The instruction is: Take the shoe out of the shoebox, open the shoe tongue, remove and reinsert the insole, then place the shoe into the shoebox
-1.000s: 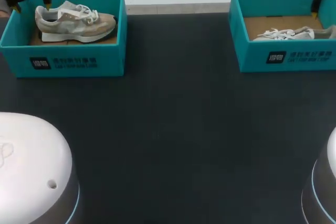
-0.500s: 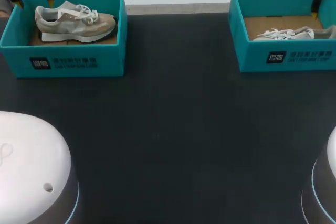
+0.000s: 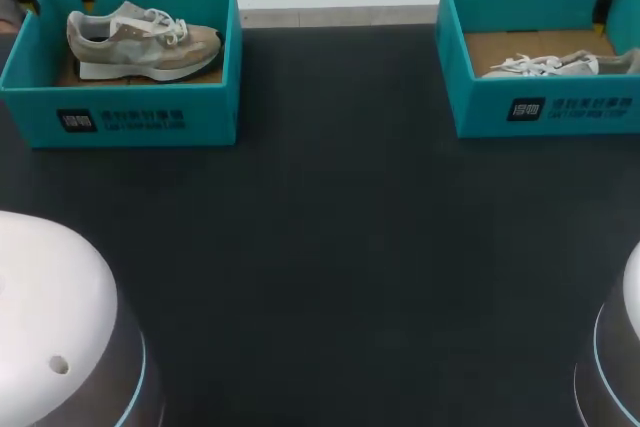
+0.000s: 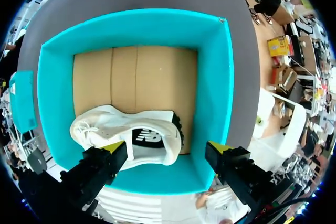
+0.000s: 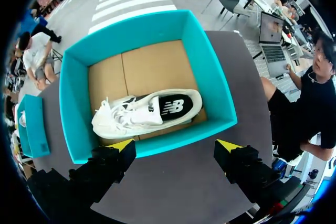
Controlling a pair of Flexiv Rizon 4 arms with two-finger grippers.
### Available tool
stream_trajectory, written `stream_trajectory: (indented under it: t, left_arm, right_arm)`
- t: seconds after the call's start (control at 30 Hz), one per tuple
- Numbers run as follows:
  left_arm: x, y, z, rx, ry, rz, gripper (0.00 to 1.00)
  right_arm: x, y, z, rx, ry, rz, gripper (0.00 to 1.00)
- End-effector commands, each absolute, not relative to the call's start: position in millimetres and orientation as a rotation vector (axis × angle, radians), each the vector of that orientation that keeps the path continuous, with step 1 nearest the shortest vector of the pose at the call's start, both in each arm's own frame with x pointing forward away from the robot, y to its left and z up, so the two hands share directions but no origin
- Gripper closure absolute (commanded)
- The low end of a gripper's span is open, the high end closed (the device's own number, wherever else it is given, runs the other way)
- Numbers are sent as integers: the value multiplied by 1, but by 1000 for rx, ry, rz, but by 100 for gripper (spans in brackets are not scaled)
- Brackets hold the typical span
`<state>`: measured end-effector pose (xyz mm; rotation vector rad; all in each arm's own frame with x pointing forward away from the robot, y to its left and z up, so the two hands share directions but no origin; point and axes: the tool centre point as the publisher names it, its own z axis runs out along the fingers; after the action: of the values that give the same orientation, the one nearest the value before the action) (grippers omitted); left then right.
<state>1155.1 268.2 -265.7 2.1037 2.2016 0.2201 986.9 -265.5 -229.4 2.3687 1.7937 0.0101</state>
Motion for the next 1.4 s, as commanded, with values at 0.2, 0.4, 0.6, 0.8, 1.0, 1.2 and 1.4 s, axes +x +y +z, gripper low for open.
stream_trajectory:
  t: [0.2,0.4,0.6,0.8,1.0,1.2,1.4]
  left_arm:
    - [1200,275,-295,2168,2144,200,0]
    - [1207,280,-311,2189,2145,202,8]
    - [1201,277,-316,2252,2103,161,53]
    - [1202,280,-326,2285,2100,173,53]
    - [1202,284,-333,2314,2103,165,60]
    - [1199,289,-340,2342,2100,174,57]
    - [1200,291,-353,2372,2122,143,62]
  right_arm:
    - [986,-266,-230,2369,1794,13,0]
    - [986,-266,-230,2369,1794,13,0]
    - [986,-266,-230,2369,1794,13,0]
    - [986,-266,-230,2369,1794,13,0]
    - [986,-266,-230,2369,1794,13,0]
    - [986,-266,-230,2369,1794,13,0]
    - [986,-266,-230,2369,1794,13,0]
